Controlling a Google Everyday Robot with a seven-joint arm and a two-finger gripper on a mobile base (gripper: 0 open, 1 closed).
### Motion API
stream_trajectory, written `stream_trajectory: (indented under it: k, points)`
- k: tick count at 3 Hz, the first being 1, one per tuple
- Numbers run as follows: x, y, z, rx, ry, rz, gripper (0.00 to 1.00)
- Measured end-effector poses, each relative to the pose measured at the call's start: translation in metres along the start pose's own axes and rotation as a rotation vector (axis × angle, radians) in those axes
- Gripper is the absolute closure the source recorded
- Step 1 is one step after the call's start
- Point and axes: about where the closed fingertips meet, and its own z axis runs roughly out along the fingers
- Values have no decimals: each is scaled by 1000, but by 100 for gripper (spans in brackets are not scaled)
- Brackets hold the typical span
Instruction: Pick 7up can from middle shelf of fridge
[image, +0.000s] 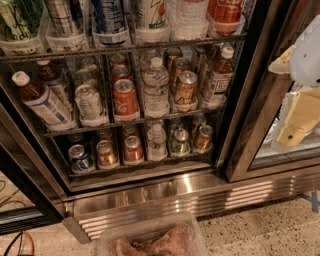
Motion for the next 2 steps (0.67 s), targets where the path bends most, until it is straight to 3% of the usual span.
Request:
stream_trajectory:
  k: [1, 2]
  points:
    - [0, 0, 0, 0, 0, 0, 0]
    - [-15, 12, 16, -44, -51, 3, 0]
